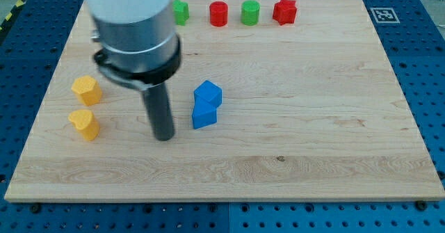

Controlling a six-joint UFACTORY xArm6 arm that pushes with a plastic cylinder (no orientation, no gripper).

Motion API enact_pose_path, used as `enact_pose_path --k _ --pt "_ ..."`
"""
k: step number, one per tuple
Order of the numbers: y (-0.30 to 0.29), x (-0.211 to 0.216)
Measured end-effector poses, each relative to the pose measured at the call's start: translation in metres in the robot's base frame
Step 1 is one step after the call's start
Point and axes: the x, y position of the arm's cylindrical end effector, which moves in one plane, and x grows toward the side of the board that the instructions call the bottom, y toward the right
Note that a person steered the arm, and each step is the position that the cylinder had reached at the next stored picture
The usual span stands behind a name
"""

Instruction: Push the yellow heart into the yellow hexagon

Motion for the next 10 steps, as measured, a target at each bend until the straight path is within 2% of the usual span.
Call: enact_pose_path --k 1,2,4,6,8,10 --pt "-0.043 0.012" --pt "-0.044 0.014" --pt "-0.087 0.037" --pt "-0.105 0.018" --pt "-0.088 0.003" --pt "-0.1 0.002"
